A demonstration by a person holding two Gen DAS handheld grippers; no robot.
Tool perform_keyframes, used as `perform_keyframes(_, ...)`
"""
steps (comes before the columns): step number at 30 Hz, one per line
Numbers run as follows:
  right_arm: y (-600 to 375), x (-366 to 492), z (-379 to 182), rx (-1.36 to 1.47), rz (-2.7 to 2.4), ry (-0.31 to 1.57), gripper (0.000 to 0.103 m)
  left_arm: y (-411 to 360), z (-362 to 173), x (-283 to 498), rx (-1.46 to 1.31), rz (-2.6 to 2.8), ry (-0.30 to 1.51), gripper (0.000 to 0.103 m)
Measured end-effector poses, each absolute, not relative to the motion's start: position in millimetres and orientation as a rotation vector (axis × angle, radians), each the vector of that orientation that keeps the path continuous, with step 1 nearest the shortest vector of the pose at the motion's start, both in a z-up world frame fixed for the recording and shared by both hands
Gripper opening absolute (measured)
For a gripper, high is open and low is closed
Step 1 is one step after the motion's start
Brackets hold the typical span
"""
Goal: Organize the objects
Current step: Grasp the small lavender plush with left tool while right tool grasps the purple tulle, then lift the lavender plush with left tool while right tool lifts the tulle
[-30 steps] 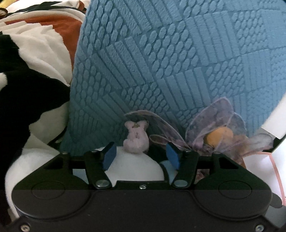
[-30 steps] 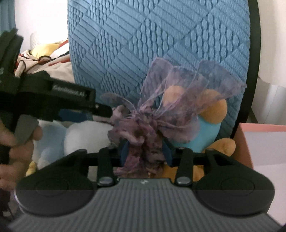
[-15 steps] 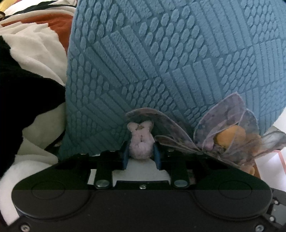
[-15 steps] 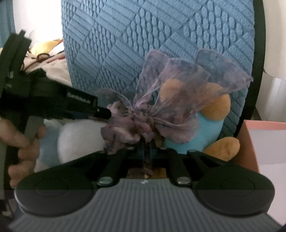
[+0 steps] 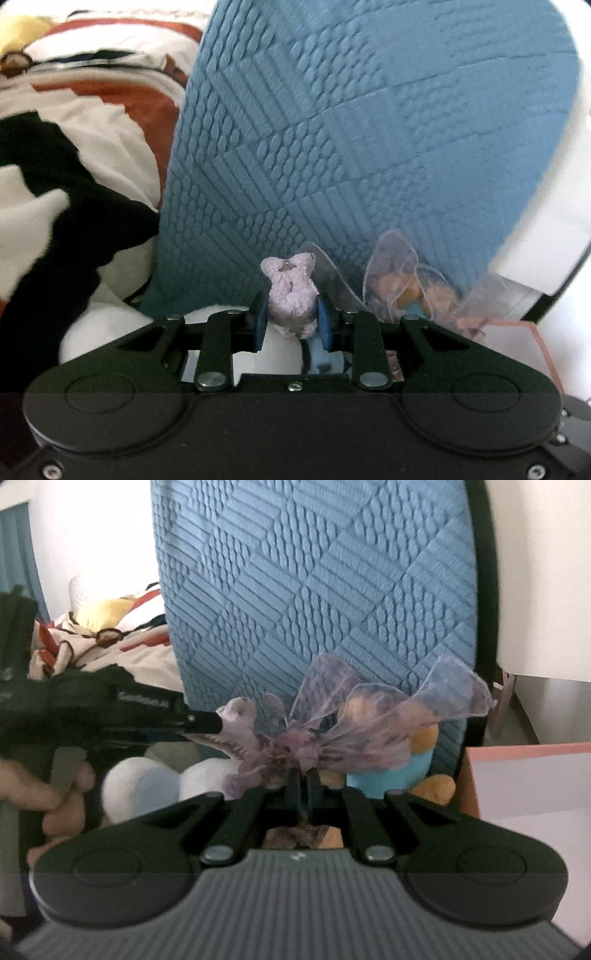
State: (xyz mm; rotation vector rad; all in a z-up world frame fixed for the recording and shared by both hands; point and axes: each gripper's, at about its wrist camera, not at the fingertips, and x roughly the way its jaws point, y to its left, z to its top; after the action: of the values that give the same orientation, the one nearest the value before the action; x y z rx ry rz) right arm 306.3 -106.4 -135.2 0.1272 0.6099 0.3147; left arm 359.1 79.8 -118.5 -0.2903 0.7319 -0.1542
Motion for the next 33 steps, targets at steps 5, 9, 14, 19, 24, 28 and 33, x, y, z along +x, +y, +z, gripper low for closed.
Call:
perform_keyframes(5,-101,277,-129,0.11,0.315,0.617,0.005,80,-111,317,-0.276,-0.153,0.739,0.026)
perform_keyframes(9,-99,247,-135,0.087,0.299,0.648,0.005,82,-123,282,-0.225,-0.115,0.75,0.026)
perform_keyframes(14,-100,213,-155,0.065,0.3,0.706,0.005,76,-151,243,-0.213,-0.088,0.825,0.025)
perform_keyframes(19,-96,190,-184,0.02,0.305,0.761,0.005,72,-180,215,-0.226,-0.069,0.898,0.025)
perform_keyframes(24,-92,170,-203,0.003,0.3,0.79,0.005,70,-190,190,-0.227,-0.064,0.923,0.025)
perform_keyframes(28,-93,161,-208,0.021,0.305,0.799,0.007,72,-191,190,-0.219,-0.041,0.937,0.032)
perform_keyframes(33,-89,157,-206,-0.003,0.341,0.78,0.013,73,-197,193,-0.206,-0.026,0.941,0.046)
